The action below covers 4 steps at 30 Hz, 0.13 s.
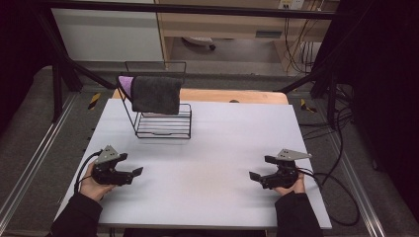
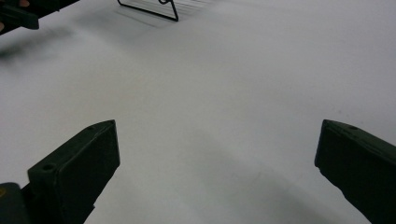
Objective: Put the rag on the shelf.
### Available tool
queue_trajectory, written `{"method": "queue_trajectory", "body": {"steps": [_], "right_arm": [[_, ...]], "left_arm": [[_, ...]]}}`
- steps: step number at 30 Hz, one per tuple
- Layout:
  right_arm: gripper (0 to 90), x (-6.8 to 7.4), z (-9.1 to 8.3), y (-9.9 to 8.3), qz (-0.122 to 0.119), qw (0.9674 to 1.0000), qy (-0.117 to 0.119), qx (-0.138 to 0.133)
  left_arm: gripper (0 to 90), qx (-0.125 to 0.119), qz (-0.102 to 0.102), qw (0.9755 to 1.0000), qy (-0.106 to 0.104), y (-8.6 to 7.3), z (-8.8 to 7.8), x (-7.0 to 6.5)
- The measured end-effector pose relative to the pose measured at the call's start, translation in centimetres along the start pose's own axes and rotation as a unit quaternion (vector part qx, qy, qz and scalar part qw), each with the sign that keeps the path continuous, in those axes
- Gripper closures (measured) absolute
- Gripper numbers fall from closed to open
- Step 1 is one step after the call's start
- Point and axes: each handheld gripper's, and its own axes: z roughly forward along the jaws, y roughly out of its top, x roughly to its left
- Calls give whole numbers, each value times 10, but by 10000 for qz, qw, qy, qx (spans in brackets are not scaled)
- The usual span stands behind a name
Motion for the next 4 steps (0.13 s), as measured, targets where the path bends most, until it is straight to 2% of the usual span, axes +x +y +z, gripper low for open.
{"method": "queue_trajectory", "body": {"steps": [4], "right_arm": [[6,0,-2,-1,12,10000,-19,-30]], "left_arm": [[151,43,36,10000,-34,-2,1,-2]]}}
